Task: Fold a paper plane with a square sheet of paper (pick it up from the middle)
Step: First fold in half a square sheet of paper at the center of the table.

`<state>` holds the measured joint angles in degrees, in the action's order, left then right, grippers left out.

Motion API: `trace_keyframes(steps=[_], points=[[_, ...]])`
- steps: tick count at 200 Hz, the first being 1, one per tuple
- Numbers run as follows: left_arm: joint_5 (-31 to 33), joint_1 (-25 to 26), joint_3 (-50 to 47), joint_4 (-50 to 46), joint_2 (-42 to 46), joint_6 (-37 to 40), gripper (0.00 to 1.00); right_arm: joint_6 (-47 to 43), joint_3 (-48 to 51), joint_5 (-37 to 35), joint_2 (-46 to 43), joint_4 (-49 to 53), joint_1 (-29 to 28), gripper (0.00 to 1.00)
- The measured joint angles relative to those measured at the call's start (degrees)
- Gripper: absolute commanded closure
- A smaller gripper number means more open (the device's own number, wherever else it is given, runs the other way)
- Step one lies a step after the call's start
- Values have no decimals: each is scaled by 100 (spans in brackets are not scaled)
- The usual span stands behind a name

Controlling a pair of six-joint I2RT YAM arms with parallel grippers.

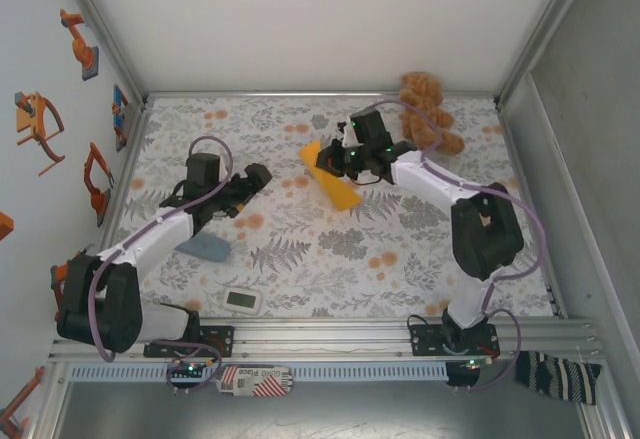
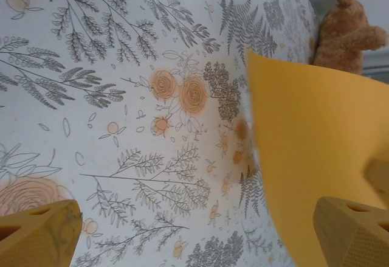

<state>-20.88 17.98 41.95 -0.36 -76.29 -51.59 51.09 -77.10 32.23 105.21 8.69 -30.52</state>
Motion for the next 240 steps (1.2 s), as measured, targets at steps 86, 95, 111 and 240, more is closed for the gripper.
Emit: trace_keyframes(steps=[86,95,111,240], points=[[-96,608,306,267,-981,-76,5,605,-118,236,1167,-769,356,100],[-81,699,444,240,-1141,-76,6,542,-168,267,1272,-767,409,100],[-42,857,791,175,-1491,-79,9,374,-232,321,1414,-745,479,100],[306,1366,2632,-584,-3425,-7,33,-719,-463,835,1700,-551,717,100]])
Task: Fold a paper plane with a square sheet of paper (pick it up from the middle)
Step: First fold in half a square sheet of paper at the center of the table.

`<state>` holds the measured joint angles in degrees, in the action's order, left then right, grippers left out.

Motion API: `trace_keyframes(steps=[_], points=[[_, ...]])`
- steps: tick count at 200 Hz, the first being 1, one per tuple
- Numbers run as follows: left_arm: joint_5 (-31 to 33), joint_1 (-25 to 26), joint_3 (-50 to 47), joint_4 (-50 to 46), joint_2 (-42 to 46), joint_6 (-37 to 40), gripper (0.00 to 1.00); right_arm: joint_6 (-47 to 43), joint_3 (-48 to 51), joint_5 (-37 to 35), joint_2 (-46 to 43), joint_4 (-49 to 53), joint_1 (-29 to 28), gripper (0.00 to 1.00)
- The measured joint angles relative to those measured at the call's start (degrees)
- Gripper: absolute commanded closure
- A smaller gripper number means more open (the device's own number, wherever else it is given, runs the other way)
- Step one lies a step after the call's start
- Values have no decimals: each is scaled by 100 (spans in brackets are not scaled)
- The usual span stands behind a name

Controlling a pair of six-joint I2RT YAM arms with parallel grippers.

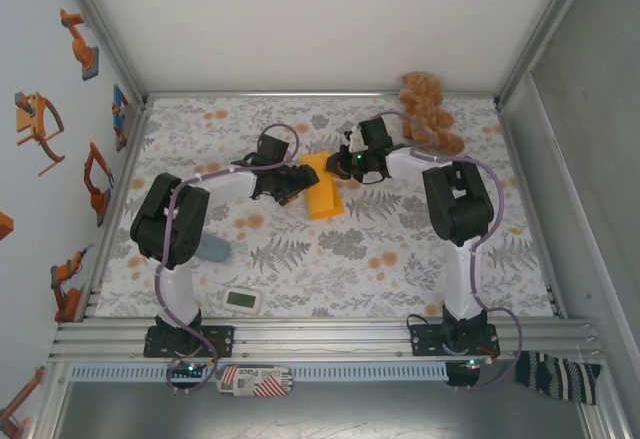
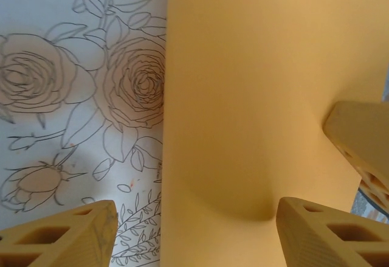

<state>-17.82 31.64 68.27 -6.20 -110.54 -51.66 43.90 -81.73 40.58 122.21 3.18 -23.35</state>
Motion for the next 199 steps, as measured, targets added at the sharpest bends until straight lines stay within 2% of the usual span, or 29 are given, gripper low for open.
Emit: trace_keyframes(steps=[75,114,126,145,199], points=[[22,22,317,-291,-348,42,42,-144,-258,129,319,125,0,100],[260,66,654,-796,-501,42,47,-317,-380,52,334,459,42,71],[352,94,754,-935,-551,37,48,-337,-380,-52,310,549,103,68],[435,103,881,-1110,-621,13,50,-345,-330,-247,188,667,249,69],[588,133,1121,-1429,-741,-81,51,-404,-44,-417,-26,754,393,87]])
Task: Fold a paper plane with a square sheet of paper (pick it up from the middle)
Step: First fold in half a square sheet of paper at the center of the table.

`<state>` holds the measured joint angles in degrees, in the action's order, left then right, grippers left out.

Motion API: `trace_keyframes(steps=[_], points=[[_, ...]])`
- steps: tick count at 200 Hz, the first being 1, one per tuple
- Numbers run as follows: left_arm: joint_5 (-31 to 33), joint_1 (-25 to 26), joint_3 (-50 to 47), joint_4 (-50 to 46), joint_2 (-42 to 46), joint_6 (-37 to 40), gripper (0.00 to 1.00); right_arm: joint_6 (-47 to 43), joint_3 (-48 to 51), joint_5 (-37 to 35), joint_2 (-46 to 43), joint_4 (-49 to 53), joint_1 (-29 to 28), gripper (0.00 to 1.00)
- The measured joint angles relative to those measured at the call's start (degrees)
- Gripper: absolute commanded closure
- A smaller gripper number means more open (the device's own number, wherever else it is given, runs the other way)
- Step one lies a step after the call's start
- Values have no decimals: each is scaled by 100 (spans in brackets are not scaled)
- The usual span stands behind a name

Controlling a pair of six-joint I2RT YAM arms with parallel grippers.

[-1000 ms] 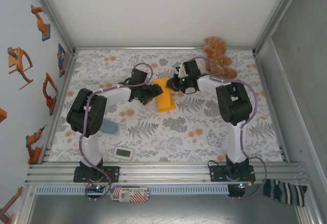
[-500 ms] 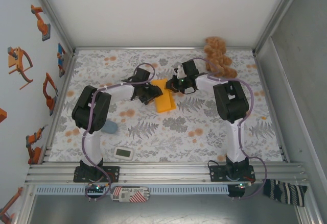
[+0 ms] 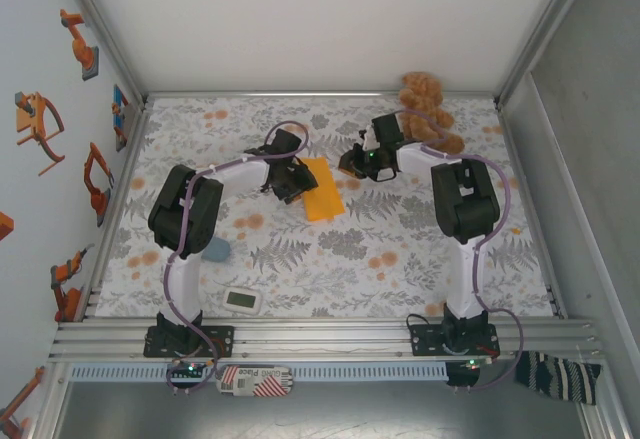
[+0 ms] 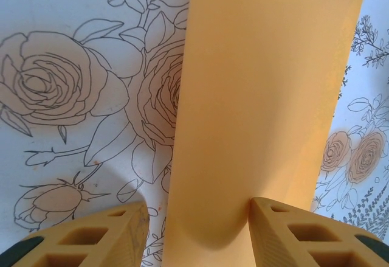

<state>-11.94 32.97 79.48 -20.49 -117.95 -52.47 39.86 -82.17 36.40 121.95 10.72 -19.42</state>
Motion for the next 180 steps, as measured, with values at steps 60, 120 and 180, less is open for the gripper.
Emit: trace_keyframes(steps=[60,120,180], points=[[-2,0,131,-153,-68,-9,49,-267,144,-7,7,437,-229,95],[-46,0,168,-181,-81,101,44,-345,284,-55,87,509,-415,96],[-136,0,391,-459,-192,695,40,872,1768,-157,-695,-699,-595,97]])
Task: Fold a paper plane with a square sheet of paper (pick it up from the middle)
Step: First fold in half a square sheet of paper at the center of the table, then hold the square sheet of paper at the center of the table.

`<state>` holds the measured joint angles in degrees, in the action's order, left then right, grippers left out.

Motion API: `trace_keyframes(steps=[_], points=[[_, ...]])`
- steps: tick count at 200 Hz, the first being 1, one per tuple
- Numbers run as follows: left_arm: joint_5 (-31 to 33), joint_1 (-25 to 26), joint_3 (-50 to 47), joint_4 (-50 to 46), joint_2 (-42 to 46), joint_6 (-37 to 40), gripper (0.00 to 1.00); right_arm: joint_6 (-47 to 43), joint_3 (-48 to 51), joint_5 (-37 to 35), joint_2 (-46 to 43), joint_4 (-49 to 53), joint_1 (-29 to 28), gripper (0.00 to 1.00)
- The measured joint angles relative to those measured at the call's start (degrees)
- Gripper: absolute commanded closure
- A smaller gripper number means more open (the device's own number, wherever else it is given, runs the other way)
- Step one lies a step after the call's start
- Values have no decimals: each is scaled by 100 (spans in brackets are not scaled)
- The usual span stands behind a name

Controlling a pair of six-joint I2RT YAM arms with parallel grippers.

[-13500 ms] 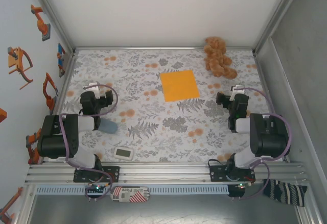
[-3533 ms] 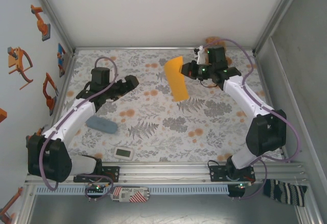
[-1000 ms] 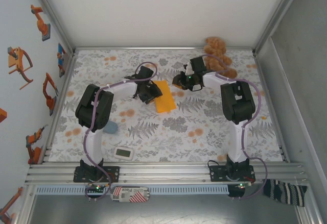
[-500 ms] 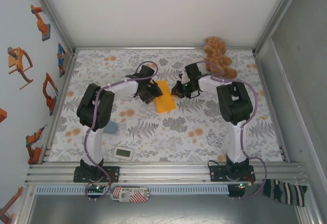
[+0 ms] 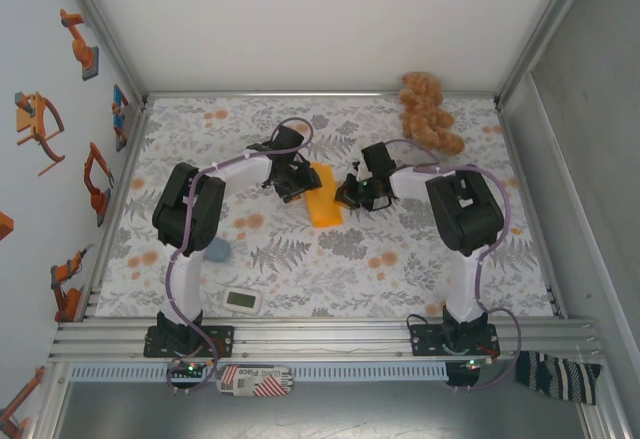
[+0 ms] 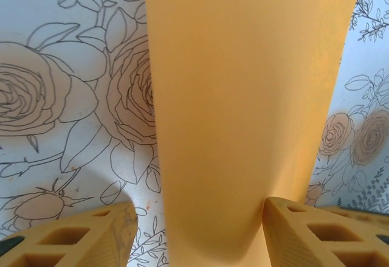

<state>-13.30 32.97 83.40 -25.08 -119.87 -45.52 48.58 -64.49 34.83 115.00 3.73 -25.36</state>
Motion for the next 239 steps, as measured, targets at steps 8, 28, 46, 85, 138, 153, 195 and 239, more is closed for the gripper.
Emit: trace_keyframes(steps=[8,28,46,85,138,153,195,239], points=[[-4,0,17,-22,-9,48,39,197,179,2,-96,-157,-42,96],[-4,9,70,-90,-35,160,39,520,413,-85,-260,-330,-81,92],[-4,24,114,-146,-55,289,38,638,455,-273,-396,-315,-48,87],[-9,33,111,-179,-57,625,43,649,455,-470,-673,-461,133,85],[-177,-4,210,-308,-129,955,44,317,365,271,-328,-763,138,91],[-168,0,304,-422,-179,975,44,140,223,396,-179,-680,98,94],[-87,31,505,-664,-289,979,44,-223,-208,520,85,-374,-111,96],[-42,44,640,-809,-332,988,45,-435,-321,494,337,-70,-146,97]])
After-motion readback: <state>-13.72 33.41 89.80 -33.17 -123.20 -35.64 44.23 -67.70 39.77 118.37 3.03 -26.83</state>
